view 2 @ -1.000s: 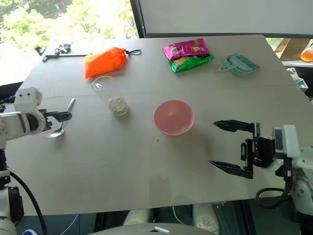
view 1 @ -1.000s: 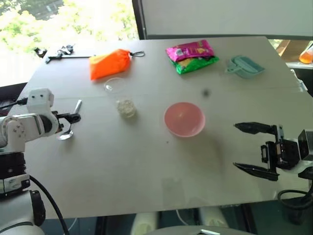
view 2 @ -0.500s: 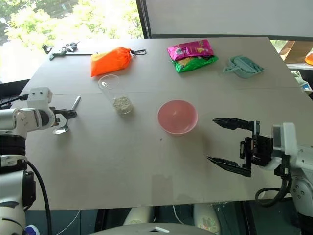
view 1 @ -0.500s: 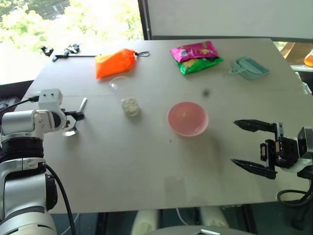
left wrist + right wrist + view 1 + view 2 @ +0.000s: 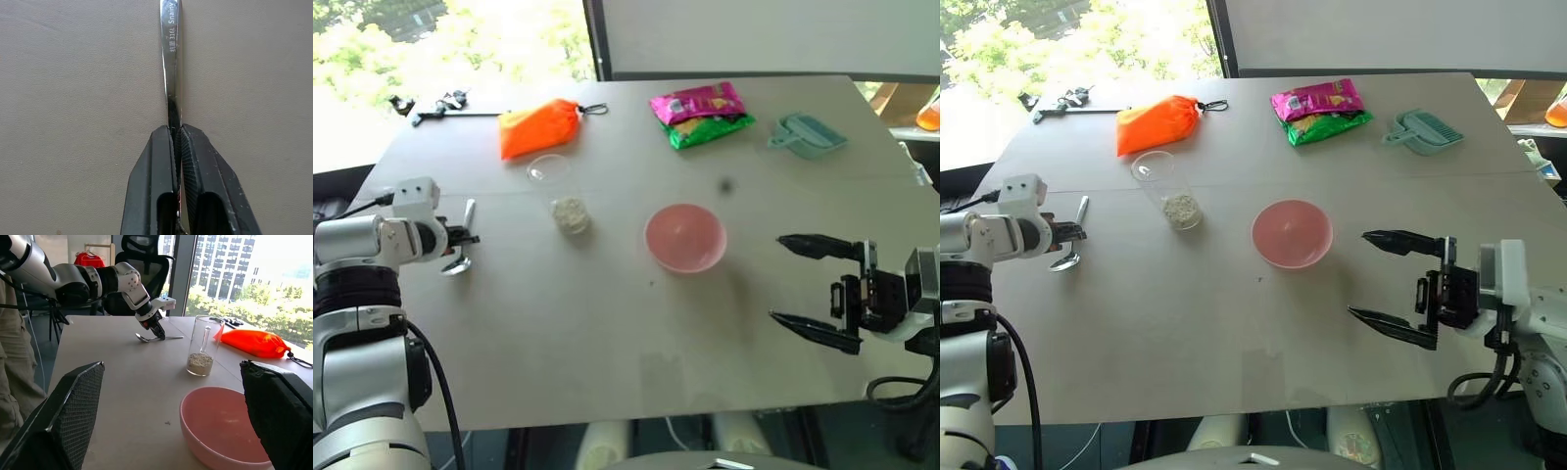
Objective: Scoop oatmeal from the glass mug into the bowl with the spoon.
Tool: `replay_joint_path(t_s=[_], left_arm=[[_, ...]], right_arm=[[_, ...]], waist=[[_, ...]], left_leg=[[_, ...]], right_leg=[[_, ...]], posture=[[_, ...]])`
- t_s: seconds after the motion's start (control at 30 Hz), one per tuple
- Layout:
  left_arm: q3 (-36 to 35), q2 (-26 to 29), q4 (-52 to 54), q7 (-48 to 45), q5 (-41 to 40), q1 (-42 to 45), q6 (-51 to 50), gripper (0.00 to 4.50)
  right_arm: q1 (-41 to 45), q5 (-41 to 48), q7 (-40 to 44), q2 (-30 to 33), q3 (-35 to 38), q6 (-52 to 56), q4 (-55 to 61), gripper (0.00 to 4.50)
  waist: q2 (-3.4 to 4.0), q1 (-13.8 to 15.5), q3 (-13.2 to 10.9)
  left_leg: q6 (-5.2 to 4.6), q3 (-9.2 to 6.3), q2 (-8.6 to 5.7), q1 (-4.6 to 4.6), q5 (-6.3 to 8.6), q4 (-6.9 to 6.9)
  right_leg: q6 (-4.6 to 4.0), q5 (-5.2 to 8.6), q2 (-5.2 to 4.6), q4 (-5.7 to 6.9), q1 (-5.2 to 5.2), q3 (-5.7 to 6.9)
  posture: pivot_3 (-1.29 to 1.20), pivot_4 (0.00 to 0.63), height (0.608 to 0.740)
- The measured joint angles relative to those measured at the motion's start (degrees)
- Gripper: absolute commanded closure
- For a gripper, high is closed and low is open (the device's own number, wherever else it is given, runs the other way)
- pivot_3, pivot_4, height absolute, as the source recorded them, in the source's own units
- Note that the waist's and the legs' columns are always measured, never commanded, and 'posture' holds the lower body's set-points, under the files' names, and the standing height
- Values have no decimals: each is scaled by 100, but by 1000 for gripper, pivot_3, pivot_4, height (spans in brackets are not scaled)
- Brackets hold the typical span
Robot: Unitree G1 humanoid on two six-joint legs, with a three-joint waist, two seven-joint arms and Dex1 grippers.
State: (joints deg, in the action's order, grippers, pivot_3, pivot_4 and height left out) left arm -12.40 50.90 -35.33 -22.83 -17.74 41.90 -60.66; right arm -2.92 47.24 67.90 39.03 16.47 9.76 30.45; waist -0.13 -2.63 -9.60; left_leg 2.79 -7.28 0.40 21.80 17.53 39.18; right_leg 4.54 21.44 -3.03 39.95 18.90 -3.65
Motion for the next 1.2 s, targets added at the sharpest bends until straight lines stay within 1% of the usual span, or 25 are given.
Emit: replay_joint_path(t_s=[0.1, 0.17, 0.27, 0.3, 0.37, 0.4, 0.43, 0.47, 0.5, 0.57, 0.6, 0.67, 0.73, 0.8, 0.83, 0.87, 0.93, 1.0, 1.03, 1.1, 1.13, 1.2], left_arm=[[-109, 3, 107, -17, -2, -131, 31, 4425], [-399, -24, 434, 86, -36, -422, 30, 4425], [-630, -82, 712, 225, -49, -657, 21, 4425], [-1015, -188, 1290, 441, -56, -1031, -32, 4425], [-1518, -408, 2321, 687, -78, -1560, -62, 4425], [-1648, -481, 2582, 731, -106, -1661, -92, 4425], [-1997, -664, 3392, 843, -220, -1899, -126, 4425], [-2247, -841, 3912, 875, -285, -2110, -44, 4425], [-2524, -1145, 4679, 850, -472, -2390, 91, 4425], [-2789, -1521, 5700, 651, -780, -2987, 328, 4425], [-2847, -1625, 6010, 547, -908, -3224, 401, 4425], [-2995, -1754, 6727, 179, -1179, -3967, 607, 4425], [-2983, -1772, 7282, -185, -1352, -4475, 811, 4425], [-2720, -1731, 7835, -539, -1445, -4912, 1147, 4425], [-2400, -1719, 8030, -687, -1485, -4956, 1290, 4425], [-2035, -1680, 8186, -803, -1487, -4956, 1471, 4425], [-1637, -1626, 8249, -870, -1444, -4886, 1638, 4425], [-802, -1479, 8177, -1009, -1118, -4617, 1977, 4425], [-191, -1420, 8073, -1151, -906, -4380, 2253, 4425], [690, -1391, 7781, -1392, -530, -4007, 2740, 4425], [943, -1391, 7626, -1458, -376, -3872, 2907, 4425], [1407, -1403, 7149, -1616, -26, -3506, 3381, 4425]], right_arm=[[3, -2, -56, 0, -4, 15, 1, 0], [24, -29, -182, 0, -23, 66, 5, 0], [35, -53, -300, 0, -28, 121, 4, 0], [88, -136, -525, -1, -45, 163, 14, 0], [151, -296, -906, 0, -61, 331, 16, 0], [167, -319, -993, 0, -73, 383, 16, 0], [228, -348, -1245, 5, -107, 582, 20, 0], [240, -336, -1332, 47, -109, 682, 47, 0], [252, -342, -1462, 127, -126, 837, 63, 0], [256, -343, -1667, 177, -132, 1027, 135, 0], [238, -313, -1711, 198, -121, 1094, 143, 0], [133, -98, -1672, 302, -32, 1281, 142, 0], [4, 47, -1605, 329, 37, 1380, 135, 0], [-191, 77, -1546, 264, 57, 1336, 187, 0], [-268, 86, -1540, 202, 51, 1328, 220, 0], [-306, 89, -1556, 204, 37, 1339, 262, 0], [-364, 131, -1562, 247, 43, 1390, 342, 0], [-474, 449, -1673, 364, 53, 1693, 513, 0], [-481, 662, -1839, 452, 40, 1934, 655, 0], [-385, 1001, -2202, 526, 19, 2277, 877, 0], [-306, 1167, -2376, 525, 6, 2408, 929, 0], [18, 1709, -3058, 511, -119, 2832, 937, 0]], waist=[[1, -16, 1], [1, -40, 0], [-1, -75, 0], [-5, -90, -3], [-13, -98, -5], [-15, -92, -6], [-17, -47, -6], [-16, -37, -6], [-16, 6, -6], [-19, 30, -5], [-19, 36, -5], [-22, 32, -7], [-24, 53, -9], [-24, 100, -9], [-18, 154, -11], [-18, 181, -11], [-17, 183, -11], [-14, 198, -10], [-13, 202, -10], [-14, 176, -11], [-16, 142, -12], [-17, 76, -13]], left_leg=[[0, 1, 1, 0, 0, -1], [0, 0, 1, 2, 0, -1], [0, 0, 3, 4, 0, -1], [0, -1, 5, 7, 0, -1], [0, -10, 8, 14, 0, -1], [1, -16, 7, 18, 0, -1], [1, -11, 4, 27, 0, 1], [1, -14, 5, 28, 0, 0], [1, -6, 2, 30, 0, 0], [1, 8, 3, 34, 0, -2], [1, 12, 3, 33, 0, -3], [0, 14, 4, 37, 1, -7], [0, 11, 5, 34, 1, -7], [-2, 11, 4, 15, 2, -8], [-25, 12, 2, 0, 15, -8], [-28, 11, 2, -1, 16, -8], [-29, 11, 2, -8, 16, -8], [-29, 5, 2, -7, 16, -8], [-29, 6, 1, -5, 16, -8], [-29, 10, 1, -5, 16, -8], [-29, 15, 4, -4, 17, -8], [-29, 15, 5, 3, 17, -12]], right_leg=[[0, 0, 0, 0, 1, -2], [0, 0, 0, 0, 2, -2], [0, 0, 0, -1, 4, -4], [0, 0, 0, -3, 6, -3], [0, 0, -4, -5, 13, -5], [0, 0, -5, -7, 16, -5], [0, 0, -5, -7, 21, 4], [0, 0, -9, -6, 23, -3], [0, 0, -13, -11, 23, -6], [0, 0, -14, -17, 24, -6], [0, 0, -15, -16, 24, -8], [0, 0, -14, -19, 25, -10], [0, 0, -13, -18, 23, -6], [0, 0, -14, -19, 1, -6], [0, 0, -14, -18, -14, -6], [0, -1, -12, -15, -14, -6], [0, -1, -10, -13, -20, -7], [0, -1, -7, -12, -21, -1], [0, -1, -7, -13, -21, -1], [-1, -1, -5, -17, -20, -7], [-1, -1, -1, -19, -18, -13], [-1, -1, 0, -22, -11, -13]], posture=[[0, 150, 740], [0, 150, 740], [0, 150, 740], [0, 150, 740], [0, 150, 740], [0, 150, 740], [0, 150, 740], [0, 150, 740], [0, 150, 740], [0, 150, 740], [0, 150, 740], [0, 150, 740], [0, 150, 740], [0, 150, 740], [0, 150, 740], [0, 150, 740], [0, 150, 740], [0, 150, 740], [0, 150, 740], [0, 150, 740], [0, 150, 740], [0, 150, 740]])
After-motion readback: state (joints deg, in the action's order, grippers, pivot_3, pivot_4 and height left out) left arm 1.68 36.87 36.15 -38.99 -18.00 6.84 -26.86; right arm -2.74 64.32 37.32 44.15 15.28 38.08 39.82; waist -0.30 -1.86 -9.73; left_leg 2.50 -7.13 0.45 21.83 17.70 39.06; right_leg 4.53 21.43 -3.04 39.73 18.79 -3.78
